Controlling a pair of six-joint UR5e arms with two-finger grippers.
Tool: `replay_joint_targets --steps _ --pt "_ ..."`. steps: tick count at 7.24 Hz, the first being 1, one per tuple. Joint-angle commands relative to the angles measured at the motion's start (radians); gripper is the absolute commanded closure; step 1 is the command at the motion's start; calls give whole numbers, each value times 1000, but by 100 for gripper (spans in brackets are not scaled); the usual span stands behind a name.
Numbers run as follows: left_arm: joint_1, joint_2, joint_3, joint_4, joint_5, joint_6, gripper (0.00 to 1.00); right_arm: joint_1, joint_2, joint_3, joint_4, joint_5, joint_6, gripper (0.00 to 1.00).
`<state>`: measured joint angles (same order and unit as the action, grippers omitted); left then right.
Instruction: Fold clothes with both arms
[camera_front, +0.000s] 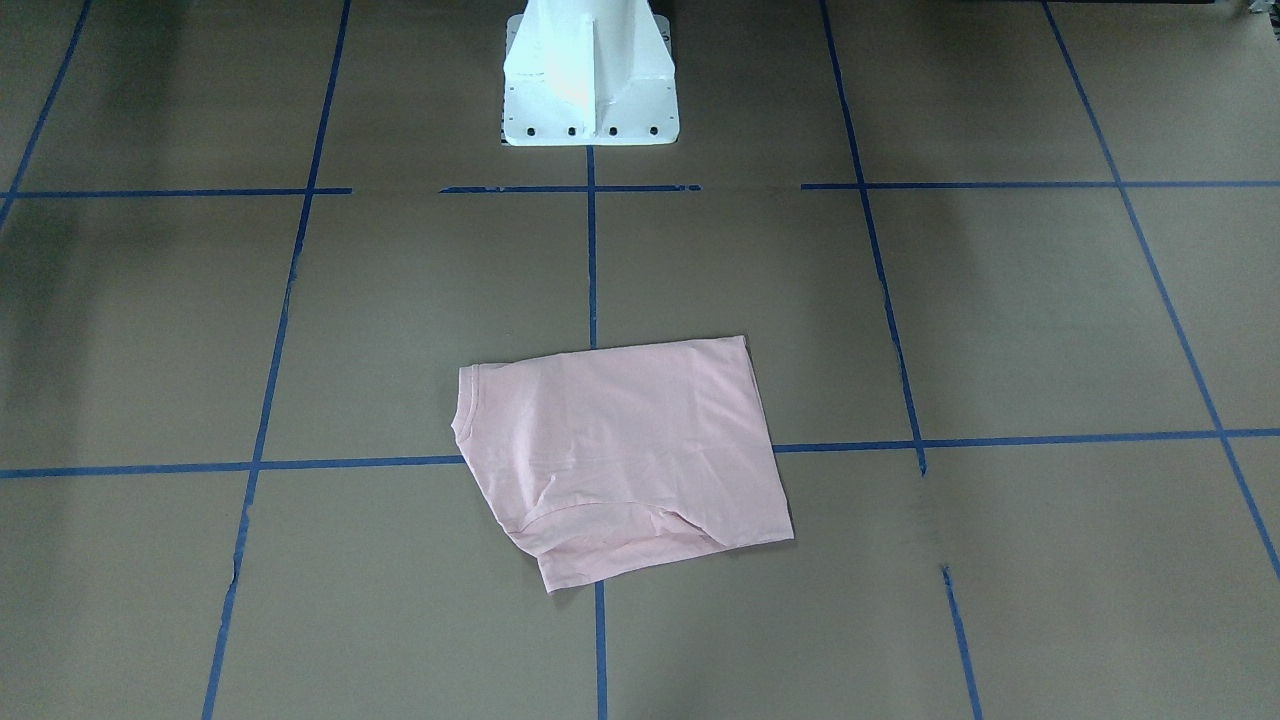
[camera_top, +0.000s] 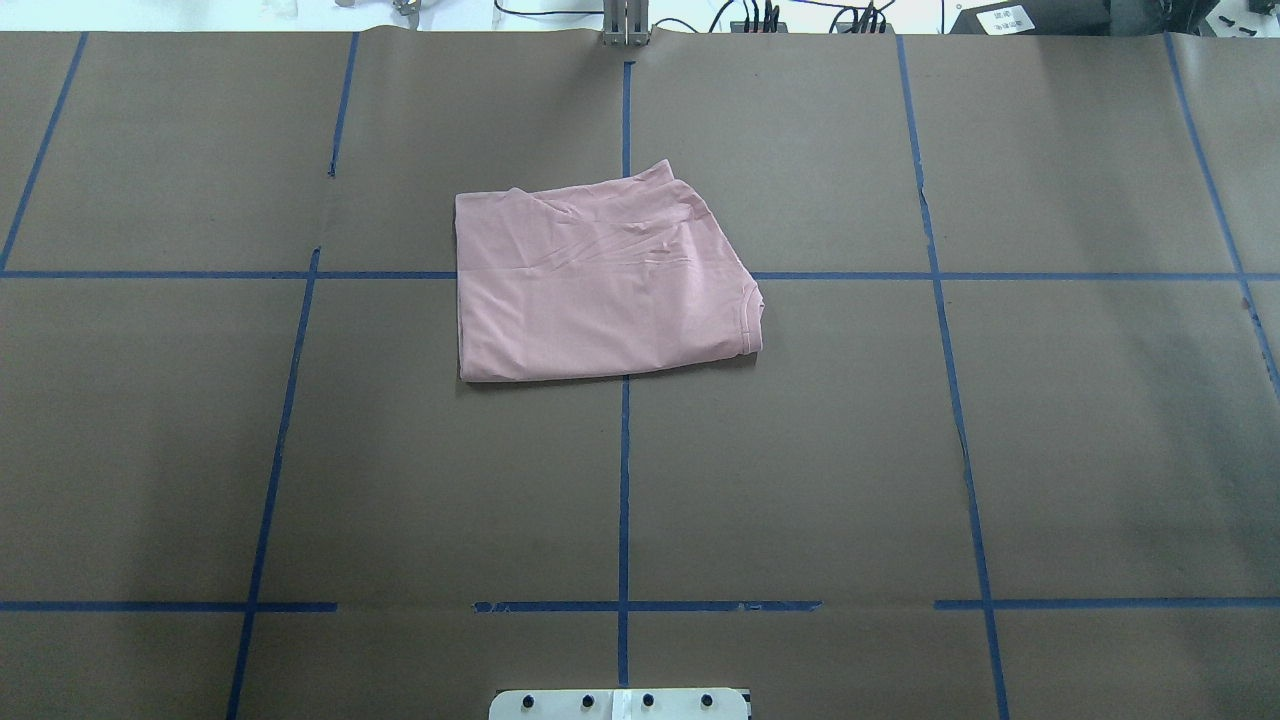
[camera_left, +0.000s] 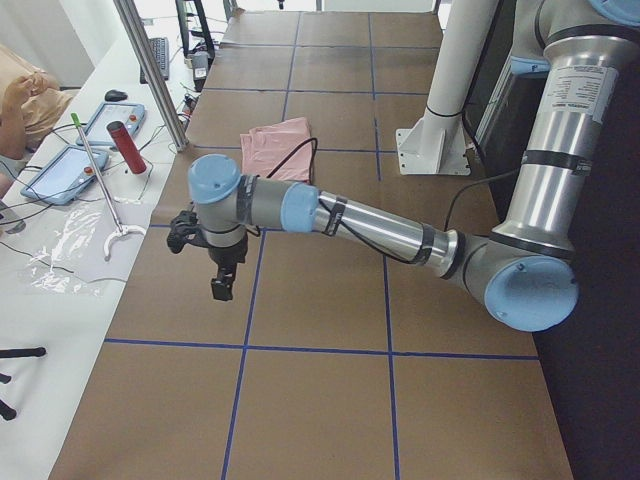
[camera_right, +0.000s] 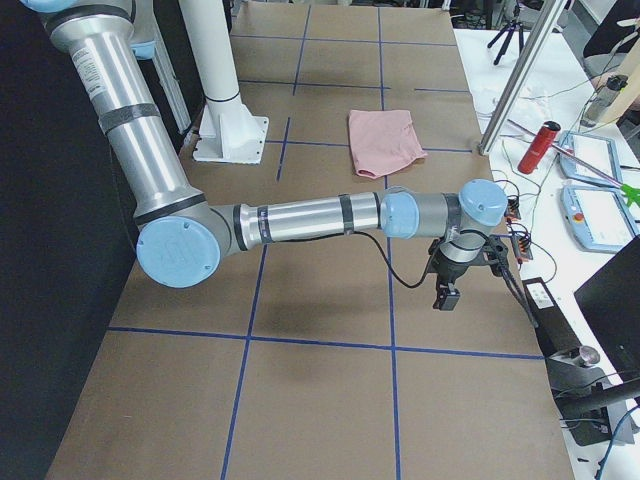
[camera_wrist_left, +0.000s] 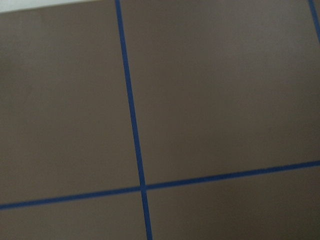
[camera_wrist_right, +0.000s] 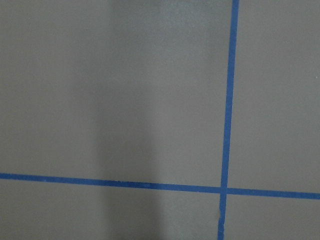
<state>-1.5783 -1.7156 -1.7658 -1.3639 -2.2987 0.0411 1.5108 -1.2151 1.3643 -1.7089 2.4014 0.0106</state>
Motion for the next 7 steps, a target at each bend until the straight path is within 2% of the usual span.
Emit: replay_joint_targets --steps 1,2,3,4,5,7 --pt "21 123 -52 -145 51 5 0 -23 -3 9 2 -2 -1 0" --pt "23 129 -35 -196 35 -4 0 -32 -12 9 0 -13 0 0" --pt "24 120 7 -199 27 -1 0 -31 -14 48 -1 -46 2 0" --pt "26 94 0 -184 -29 0 0 -31 -65 146 -8 -73 2 0" --pt "26 99 12 -182 -38 3 0 -32 -116 223 -9 -88 3 0" --pt "23 106 -3 -176 -38 3 0 -34 -165 263 -8 -74 -11 0"
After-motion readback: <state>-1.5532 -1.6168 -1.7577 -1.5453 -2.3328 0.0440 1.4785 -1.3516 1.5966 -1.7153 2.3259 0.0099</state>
